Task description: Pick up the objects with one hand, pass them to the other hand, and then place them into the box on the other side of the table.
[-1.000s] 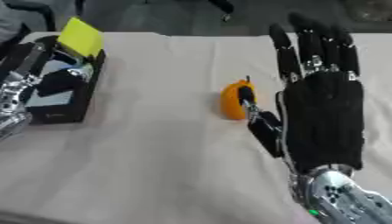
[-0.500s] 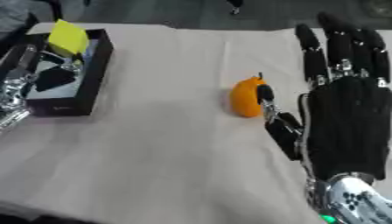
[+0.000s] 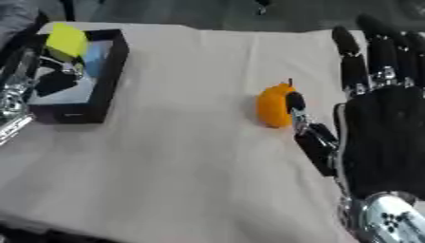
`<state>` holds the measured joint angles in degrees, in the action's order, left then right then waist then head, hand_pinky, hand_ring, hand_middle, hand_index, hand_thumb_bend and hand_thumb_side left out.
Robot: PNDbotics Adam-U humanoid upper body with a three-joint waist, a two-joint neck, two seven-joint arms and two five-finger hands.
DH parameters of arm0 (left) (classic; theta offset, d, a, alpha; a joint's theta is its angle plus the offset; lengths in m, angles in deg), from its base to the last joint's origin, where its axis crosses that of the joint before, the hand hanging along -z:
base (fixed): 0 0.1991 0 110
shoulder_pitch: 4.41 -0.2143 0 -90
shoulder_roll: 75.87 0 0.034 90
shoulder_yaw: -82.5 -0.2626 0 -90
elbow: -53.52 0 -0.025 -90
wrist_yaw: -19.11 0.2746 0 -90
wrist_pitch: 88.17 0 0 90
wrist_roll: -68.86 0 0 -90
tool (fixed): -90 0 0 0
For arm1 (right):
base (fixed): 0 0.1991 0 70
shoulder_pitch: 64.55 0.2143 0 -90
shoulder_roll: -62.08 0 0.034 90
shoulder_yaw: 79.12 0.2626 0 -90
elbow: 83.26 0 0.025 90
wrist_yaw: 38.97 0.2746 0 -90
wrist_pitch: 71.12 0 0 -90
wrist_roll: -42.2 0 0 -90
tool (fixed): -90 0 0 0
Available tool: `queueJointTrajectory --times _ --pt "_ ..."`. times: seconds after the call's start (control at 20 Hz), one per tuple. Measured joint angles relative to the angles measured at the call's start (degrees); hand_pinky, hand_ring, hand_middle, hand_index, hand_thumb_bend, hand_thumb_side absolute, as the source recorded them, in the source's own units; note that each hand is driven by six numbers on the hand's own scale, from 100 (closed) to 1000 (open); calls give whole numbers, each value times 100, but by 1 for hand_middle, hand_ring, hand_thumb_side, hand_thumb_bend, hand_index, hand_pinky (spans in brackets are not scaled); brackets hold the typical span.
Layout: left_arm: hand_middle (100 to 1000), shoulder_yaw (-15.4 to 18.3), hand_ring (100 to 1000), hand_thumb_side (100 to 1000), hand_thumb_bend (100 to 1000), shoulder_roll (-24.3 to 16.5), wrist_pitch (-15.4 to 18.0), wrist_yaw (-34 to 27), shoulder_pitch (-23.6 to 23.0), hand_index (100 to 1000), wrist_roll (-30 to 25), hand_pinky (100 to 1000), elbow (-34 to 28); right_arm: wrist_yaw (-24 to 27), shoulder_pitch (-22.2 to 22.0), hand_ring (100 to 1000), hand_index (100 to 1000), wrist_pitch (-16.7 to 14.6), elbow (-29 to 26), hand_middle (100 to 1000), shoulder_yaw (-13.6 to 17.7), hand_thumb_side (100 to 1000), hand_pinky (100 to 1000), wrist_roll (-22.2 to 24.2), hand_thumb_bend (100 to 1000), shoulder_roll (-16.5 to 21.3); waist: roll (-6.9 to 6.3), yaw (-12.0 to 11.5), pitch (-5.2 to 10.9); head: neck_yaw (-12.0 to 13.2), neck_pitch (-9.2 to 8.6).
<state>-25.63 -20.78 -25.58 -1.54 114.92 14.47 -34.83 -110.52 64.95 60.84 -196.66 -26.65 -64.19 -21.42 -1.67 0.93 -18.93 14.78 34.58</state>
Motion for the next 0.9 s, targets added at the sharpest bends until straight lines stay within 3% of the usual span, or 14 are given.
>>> queueJointTrajectory --times 0.1,0.25,0.4,0.45,0.55,0.7,0.9 --pt "857 0 856 244 100 0 -5 79 -6 746 -5 1000 32 0 -3 840 845 10 0 844 0 272 890 -11 539 0 3 3 -6 16 0" --pt "924 -4 914 228 100 0 -93 305 -14 884 -93 1000 70 7 -3 839 844 23 0 843 0 272 889 -28 535 0 8 11 -23 18 0" --pt "937 -25 953 558 127 0 -287 548 -29 936 -287 1000 142 26 -4 836 840 18 0 840 0 272 887 -60 527 0 8 17 -33 18 0" --pt "945 -51 968 666 216 2 -362 628 -42 952 -362 1000 163 32 -4 836 840 13 0 840 0 272 887 -79 528 0 8 19 -35 18 0" --pt "956 -104 985 760 251 6 -513 772 -57 964 -512 1000 185 55 -5 836 840 3 0 839 0 273 887 -116 527 0 8 24 -36 18 0" --pt "968 -111 996 744 193 9 -724 1000 -53 971 -724 1000 210 78 -19 834 838 -11 0 837 0 270 886 -163 527 0 8 31 -36 15 -1" --pt "976 -26 1000 635 142 12 -957 1216 -21 976 -957 1000 287 104 -24 832 837 -16 0 834 0 271 886 -227 527 0 8 37 -36 13 -1"
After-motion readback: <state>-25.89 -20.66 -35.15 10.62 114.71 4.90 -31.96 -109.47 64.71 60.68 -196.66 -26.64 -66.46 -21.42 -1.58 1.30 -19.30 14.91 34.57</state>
